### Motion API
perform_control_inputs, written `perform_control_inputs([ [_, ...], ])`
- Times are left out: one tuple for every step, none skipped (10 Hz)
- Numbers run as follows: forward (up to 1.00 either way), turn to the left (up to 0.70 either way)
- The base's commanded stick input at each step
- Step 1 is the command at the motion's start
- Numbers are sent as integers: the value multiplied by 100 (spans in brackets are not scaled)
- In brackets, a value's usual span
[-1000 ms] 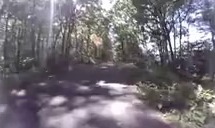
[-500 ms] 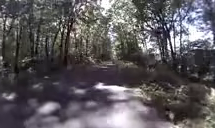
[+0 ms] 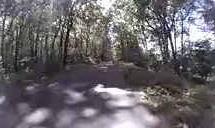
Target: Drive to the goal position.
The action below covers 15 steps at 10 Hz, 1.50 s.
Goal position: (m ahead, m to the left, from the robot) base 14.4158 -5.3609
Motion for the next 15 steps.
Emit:
perform_control_inputs([
  [45, 0],
  [45, 0],
  [45, 0],
  [45, 0],
  [45, 0],
  [45, 0],
  [45, 0],
  [45, 0],
  [45, 0],
  [45, 0],
  [45, 0],
  [45, 0],
  [45, 0],
  [45, 0],
  [45, 0],
])
